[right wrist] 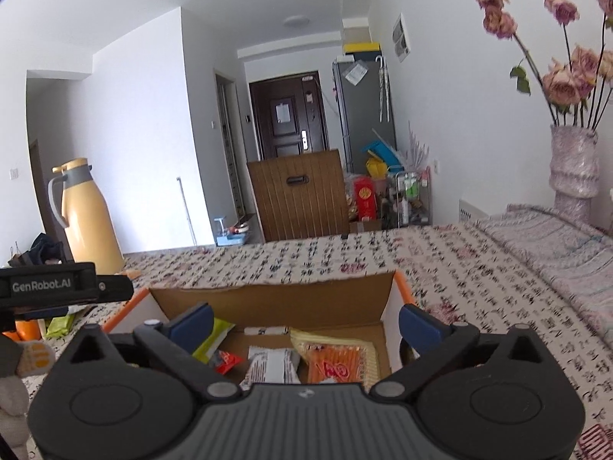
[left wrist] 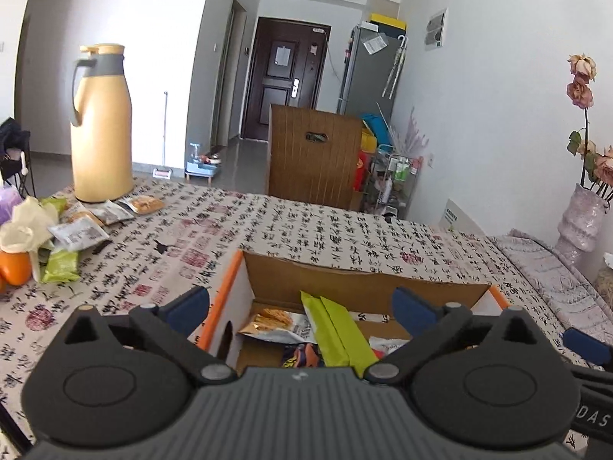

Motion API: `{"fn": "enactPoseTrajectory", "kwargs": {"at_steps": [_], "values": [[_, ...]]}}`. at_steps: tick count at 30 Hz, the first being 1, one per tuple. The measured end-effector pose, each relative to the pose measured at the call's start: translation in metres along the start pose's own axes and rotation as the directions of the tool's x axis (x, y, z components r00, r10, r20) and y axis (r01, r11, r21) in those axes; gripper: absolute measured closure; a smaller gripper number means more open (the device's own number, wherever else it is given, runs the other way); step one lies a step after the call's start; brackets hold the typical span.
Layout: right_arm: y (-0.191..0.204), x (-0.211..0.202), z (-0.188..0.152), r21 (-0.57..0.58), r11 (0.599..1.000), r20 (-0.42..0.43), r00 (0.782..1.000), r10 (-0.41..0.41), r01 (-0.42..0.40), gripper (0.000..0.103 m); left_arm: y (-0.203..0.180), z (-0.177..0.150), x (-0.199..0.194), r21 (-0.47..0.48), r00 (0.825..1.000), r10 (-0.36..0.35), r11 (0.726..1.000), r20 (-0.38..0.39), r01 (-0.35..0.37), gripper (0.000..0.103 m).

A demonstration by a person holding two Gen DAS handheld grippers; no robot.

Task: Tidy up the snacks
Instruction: 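Open both grippers to drop the packets into the box, then move both tools back to the remaining snack pile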

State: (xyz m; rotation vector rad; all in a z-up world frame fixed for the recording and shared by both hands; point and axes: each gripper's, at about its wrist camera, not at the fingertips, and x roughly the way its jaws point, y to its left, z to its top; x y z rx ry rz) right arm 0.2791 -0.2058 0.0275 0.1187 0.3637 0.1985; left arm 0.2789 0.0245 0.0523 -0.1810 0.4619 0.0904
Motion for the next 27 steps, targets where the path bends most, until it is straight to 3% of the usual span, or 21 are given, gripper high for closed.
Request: {"fn": "enactPoseTrajectory", "kwargs": {"at_steps": [13,27], "values": [[0.007,-0.052,-0.005,-0.032,0.999,0.004,1.000,0.004,-0.004,0.000,0.000,-0.013,-0.055,0.056,1.000,0.016,0.998,0.027,-0.017,0.000],[0.000,-0.094,-0.049,-0.041,0.999,-0.075,0.997,-0.003,0.000,0.000,0.012,-0.065,-0.091,0.082,1.000,0.003,0.997,-0.025,-0.001,0.000]]}}
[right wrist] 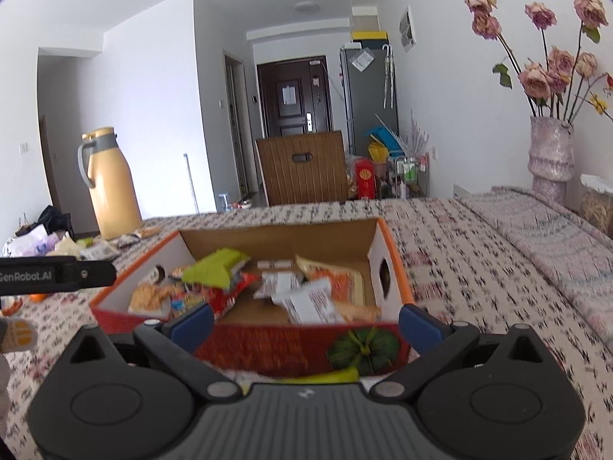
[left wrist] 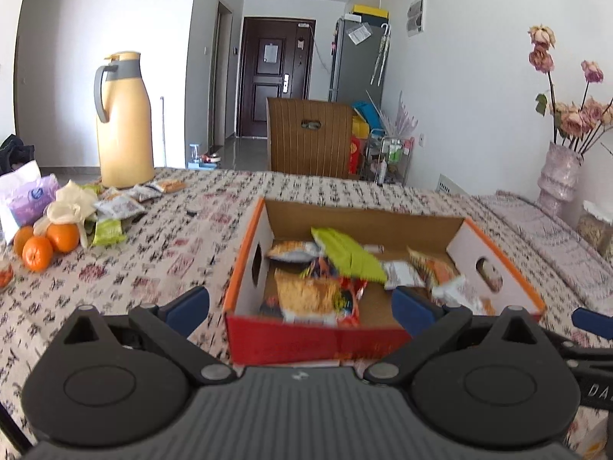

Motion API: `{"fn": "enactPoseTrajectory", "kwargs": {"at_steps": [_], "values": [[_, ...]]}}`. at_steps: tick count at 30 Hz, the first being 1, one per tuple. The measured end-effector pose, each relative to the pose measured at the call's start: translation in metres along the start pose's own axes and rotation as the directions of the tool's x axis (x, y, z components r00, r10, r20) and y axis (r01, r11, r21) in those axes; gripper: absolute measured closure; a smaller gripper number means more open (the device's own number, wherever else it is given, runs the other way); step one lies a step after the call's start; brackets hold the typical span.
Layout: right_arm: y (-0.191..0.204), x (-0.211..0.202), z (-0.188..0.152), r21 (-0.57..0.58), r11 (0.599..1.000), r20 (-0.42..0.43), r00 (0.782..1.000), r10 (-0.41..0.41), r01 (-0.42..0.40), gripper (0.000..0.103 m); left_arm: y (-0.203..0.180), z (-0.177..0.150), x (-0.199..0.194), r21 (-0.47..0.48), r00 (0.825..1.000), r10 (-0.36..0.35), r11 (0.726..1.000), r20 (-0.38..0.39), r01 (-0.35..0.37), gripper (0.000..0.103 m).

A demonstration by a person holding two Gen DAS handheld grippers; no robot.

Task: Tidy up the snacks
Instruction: 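Move both tools back to the remaining snack pile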

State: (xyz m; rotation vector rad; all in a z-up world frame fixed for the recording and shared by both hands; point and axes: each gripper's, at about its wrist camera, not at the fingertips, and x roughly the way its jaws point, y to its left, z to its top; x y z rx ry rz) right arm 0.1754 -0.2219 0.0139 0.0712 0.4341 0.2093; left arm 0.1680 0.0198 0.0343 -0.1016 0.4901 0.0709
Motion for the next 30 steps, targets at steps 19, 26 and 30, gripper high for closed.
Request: {"fn": "enactPoseTrajectory", "kwargs": {"at_steps": [19,26,30], "values": [[-0.028,-0.009,-0.047,0.028,0.998,-0.120,0.991,-0.055,0.059,0.000,0.012,-0.050,-0.004,0.015,0.998,0.004,1.000,-0.064,-0.003,0.000],[-0.020,-0.006,-0.049,-0.007,0.999,-0.136,0.990,-0.037,0.036,0.000,0.011,-0.050,-0.002,0.017,0.997,0.001,1.000,-0.072,0.000,0.000],[-0.014,0.002,-0.055,-0.052,0.998,-0.181,0.983,-0.037,0.028,0.007,0.012,-0.051,-0.002,0.015,0.997,-0.001,1.000,-0.075,0.003,0.000]]}}
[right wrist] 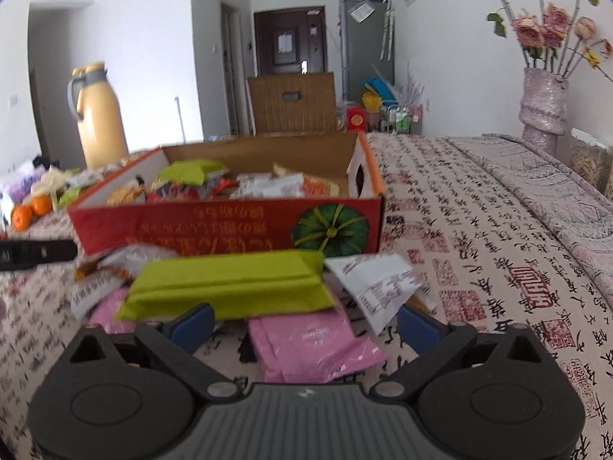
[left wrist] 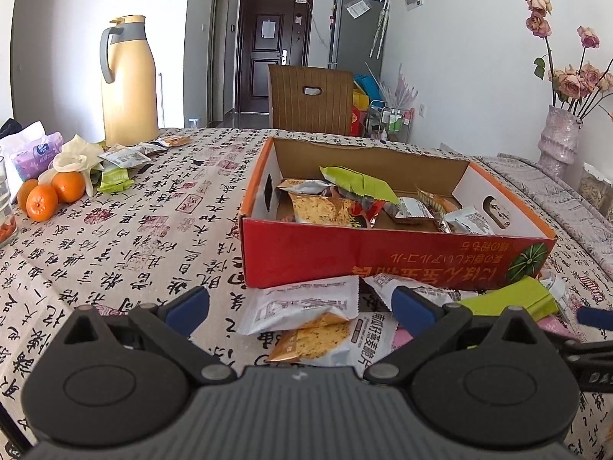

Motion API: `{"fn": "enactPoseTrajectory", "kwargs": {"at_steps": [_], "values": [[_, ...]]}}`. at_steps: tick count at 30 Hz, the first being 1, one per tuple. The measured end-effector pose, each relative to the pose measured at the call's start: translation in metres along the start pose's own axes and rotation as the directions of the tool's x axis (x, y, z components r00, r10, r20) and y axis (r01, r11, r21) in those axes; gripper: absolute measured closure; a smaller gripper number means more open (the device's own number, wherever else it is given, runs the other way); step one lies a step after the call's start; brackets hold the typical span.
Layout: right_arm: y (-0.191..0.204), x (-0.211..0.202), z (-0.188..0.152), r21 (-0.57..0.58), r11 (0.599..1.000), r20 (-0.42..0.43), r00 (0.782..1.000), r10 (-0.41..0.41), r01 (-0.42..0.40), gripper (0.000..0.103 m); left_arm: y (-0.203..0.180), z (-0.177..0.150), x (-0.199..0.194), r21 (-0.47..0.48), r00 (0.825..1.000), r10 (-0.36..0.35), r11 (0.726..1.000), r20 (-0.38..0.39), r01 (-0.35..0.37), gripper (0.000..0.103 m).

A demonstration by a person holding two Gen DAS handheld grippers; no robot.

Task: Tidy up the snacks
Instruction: 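Move both tools back to the remaining snack pile, then grasp the pink snack packet with the right gripper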

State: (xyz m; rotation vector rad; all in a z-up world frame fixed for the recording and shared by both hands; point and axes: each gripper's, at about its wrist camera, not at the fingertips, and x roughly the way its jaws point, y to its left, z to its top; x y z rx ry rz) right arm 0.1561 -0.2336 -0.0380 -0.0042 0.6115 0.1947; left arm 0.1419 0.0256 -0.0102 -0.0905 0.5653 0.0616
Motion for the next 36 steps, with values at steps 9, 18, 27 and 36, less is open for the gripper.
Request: {"fn": "enactPoseTrajectory", "kwargs": {"at_steps": [9,18,27,36], "values": [[0.007,0.019,0.007,-0.071,0.997,-0.060,0.998,0.024,-0.028,0.032,0.001,-0.002,-0.002,-0.005,1.000,0.002,1.000,-0.005,-0.002,0.000],[0.005,0.025,0.004,-0.072,0.997,-0.087,0.996,0.035,-0.041,0.042,0.002,-0.004,-0.003,-0.004,1.000,0.001,1.000,-0.015,-0.001,0.000],[-0.005,-0.005,-0.001,-0.025,1.000,0.005,1.000,-0.008,0.008,0.042,0.003,-0.005,-0.003,-0.010,1.000,0.007,1.000,-0.030,-0.008,0.000],[-0.031,-0.036,0.011,0.041,0.995,0.117,0.988,-0.100,0.096,0.042,0.001,-0.007,0.002,-0.007,0.998,0.001,1.000,-0.062,-0.002,0.000]]}}
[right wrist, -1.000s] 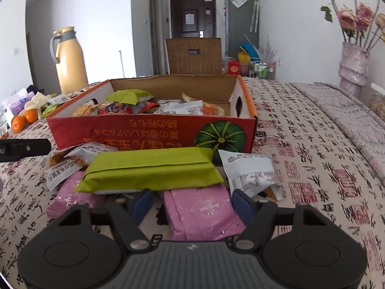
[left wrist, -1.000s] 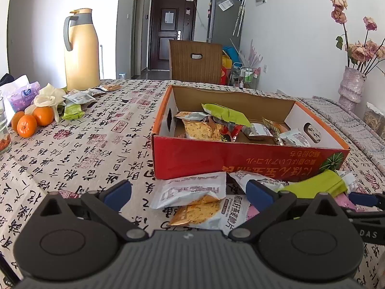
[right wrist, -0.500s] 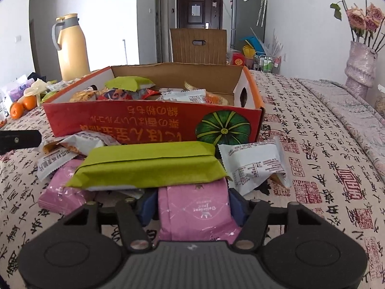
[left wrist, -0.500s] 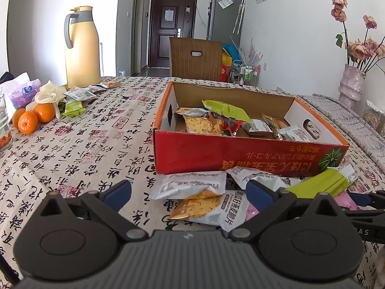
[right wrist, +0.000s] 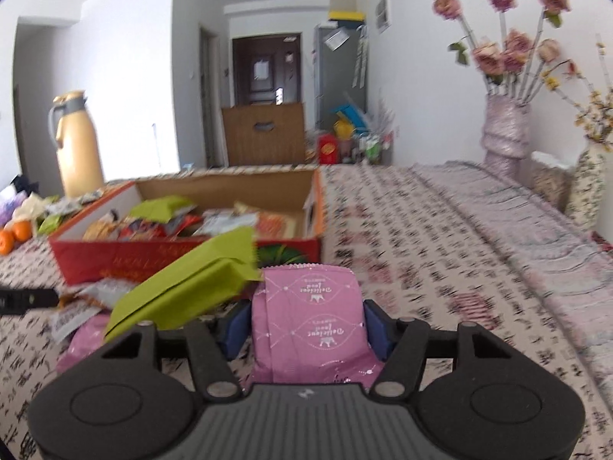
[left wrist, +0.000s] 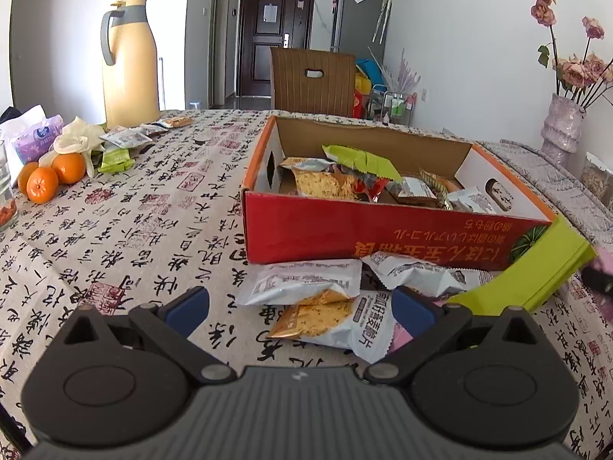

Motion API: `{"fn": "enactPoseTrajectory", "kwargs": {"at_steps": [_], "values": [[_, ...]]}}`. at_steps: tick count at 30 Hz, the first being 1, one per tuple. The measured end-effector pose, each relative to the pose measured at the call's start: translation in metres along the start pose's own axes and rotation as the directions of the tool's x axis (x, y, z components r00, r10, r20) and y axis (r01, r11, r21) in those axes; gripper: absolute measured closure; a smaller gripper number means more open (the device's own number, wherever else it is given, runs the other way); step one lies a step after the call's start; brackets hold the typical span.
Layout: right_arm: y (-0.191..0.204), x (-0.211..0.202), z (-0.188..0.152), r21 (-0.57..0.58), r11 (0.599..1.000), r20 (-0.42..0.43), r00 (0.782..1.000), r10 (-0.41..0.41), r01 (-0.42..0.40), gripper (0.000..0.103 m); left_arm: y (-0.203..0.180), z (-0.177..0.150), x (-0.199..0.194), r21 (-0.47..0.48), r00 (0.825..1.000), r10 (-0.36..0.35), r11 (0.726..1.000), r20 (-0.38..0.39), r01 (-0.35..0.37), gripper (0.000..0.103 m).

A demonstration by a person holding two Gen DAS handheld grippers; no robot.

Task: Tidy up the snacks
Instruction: 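Grasp the pink snack packet with the right gripper, then grasp a white biscuit packet with the left gripper while the right holds the pink packet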

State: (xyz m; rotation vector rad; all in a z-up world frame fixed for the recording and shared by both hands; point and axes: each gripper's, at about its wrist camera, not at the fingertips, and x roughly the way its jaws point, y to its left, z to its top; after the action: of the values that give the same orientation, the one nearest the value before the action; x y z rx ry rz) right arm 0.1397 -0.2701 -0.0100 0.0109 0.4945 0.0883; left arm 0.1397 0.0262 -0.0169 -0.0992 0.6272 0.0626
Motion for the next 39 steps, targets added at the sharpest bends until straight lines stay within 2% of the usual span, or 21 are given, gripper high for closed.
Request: {"fn": "enactPoseTrajectory", "kwargs": {"at_steps": [8,16,26,32,34,38,39], "values": [[-0.016,-0.003,0.005,0.036,0.998,0.032,0.998,-0.050,0.049,0.042,0.000,0.000,0.013,-0.011,0.998,-0.020,1.000,-0.059,0.019,0.000],[-0.009,0.003,0.001,0.032,0.999,0.013,1.000,-0.023,0.023,0.042,0.001,0.002,0.034,-0.039,0.992,-0.020,0.999,-0.121,0.015,0.000],[-0.001,0.006,-0.004,0.026,1.000,-0.006,1.000,-0.001,0.002,0.042,0.007,0.000,0.039,-0.067,0.990,-0.024,0.998,-0.141,0.014,0.000],[0.000,0.004,-0.005,0.026,1.000,-0.008,1.000,0.007,-0.007,0.042,0.008,-0.002,0.033,-0.058,0.988,-0.067,0.997,-0.138,0.060,0.015],[0.001,0.004,-0.005,0.026,1.000,-0.007,1.000,0.010,-0.010,0.042,0.008,-0.003,0.031,-0.059,0.986,-0.100,0.994,-0.136,0.093,0.027],[0.002,0.001,-0.006,0.026,1.000,-0.005,1.000,0.014,-0.014,0.042,0.005,-0.004,0.026,-0.052,0.985,-0.119,0.992,-0.129,0.113,0.036],[0.002,0.000,-0.006,0.025,1.000,-0.004,1.000,0.015,-0.015,0.042,0.005,-0.004,0.025,-0.056,0.983,-0.129,0.991,-0.127,0.123,0.045]]}}
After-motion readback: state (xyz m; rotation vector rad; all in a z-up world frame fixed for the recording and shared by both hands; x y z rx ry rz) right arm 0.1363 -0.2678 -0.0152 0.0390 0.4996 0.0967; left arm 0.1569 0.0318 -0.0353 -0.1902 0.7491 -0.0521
